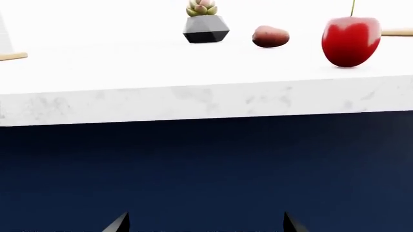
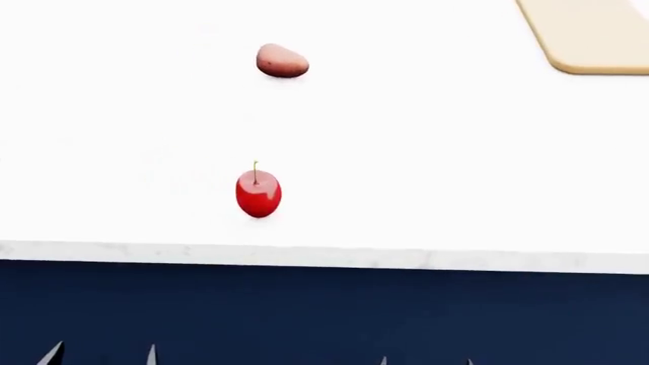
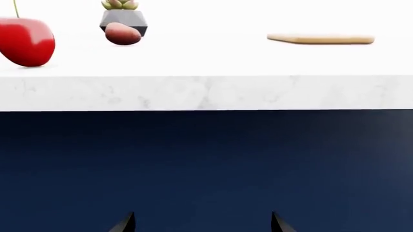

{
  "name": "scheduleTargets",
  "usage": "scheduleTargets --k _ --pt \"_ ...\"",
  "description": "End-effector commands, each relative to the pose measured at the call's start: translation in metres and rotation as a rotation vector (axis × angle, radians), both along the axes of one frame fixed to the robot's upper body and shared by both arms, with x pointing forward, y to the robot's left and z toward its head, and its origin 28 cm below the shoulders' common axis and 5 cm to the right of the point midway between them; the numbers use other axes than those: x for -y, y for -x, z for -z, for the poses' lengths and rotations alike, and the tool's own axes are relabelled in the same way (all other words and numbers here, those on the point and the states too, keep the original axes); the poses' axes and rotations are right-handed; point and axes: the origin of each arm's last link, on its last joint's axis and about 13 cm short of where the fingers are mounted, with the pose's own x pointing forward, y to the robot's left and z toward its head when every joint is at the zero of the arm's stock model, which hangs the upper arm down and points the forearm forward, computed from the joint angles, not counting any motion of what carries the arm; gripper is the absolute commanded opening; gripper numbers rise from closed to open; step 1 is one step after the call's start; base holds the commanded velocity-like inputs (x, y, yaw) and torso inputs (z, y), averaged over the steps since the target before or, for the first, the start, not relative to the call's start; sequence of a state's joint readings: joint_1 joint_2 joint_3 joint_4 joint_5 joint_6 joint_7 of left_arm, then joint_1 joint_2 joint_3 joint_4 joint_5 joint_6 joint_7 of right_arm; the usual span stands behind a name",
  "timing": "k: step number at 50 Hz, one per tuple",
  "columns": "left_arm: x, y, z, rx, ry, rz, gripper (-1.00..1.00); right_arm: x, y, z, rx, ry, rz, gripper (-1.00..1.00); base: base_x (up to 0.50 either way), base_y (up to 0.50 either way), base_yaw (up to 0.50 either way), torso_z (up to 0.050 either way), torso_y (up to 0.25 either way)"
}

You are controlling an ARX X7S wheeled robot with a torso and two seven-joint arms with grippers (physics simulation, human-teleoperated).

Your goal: Place the cherry and the sweet potato on separate cutting boards.

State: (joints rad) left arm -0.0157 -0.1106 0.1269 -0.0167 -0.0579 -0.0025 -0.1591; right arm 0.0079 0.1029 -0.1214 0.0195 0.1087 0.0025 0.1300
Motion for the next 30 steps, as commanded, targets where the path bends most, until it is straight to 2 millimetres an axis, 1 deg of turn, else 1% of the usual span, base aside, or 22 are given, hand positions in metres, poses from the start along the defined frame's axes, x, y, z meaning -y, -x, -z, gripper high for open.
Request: scheduleTargets --k 1,30 --pt "-0.0004 -0.0006 -0.0004 0.007 -0.004 -0.011 1.0 0.0001 -0.0007 0.0001 -0.001 0.004 0.005 1.0 0.0 0.0 0.0 0.05 0.0" --pt "-0.0003 0.001 -0.0017 0.015 -0.004 0.003 1.0 -0.0006 -0.0013 0.0012 -0.007 0.006 -0.003 1.0 0.0 0.0 0.0 0.05 0.0"
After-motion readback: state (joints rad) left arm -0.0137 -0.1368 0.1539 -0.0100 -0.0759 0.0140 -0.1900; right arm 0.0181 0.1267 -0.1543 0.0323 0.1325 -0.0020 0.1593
